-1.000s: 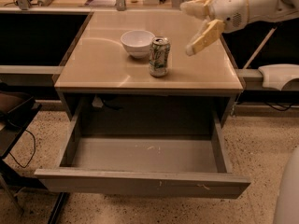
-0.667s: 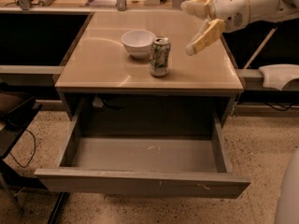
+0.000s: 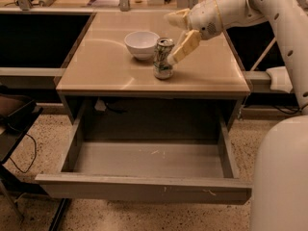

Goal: Place 7up can into top drawer

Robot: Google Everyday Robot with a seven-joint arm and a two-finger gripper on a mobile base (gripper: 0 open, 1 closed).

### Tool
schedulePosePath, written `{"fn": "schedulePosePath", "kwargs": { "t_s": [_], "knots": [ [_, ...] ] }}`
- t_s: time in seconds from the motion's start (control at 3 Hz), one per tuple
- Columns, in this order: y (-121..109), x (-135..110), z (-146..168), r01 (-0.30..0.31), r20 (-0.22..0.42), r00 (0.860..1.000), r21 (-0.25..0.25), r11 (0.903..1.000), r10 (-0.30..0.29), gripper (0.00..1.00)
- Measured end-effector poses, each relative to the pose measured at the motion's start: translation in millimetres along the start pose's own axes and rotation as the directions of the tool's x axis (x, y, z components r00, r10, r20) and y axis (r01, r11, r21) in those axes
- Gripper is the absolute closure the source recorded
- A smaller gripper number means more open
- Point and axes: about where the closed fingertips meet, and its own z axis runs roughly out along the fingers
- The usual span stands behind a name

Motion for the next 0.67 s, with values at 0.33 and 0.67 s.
{"fn": "schedulePosePath", "kwargs": {
  "t_s": [0.33,0.67],
  "knots": [
    [1,2,2,-0.006,0.001,1.0,-0.008,0.9999,0.006,0.0],
    [-1,37,19,-0.073,0.0,0.997,-0.043,0.9964,0.073,0.0]
  ]
}}
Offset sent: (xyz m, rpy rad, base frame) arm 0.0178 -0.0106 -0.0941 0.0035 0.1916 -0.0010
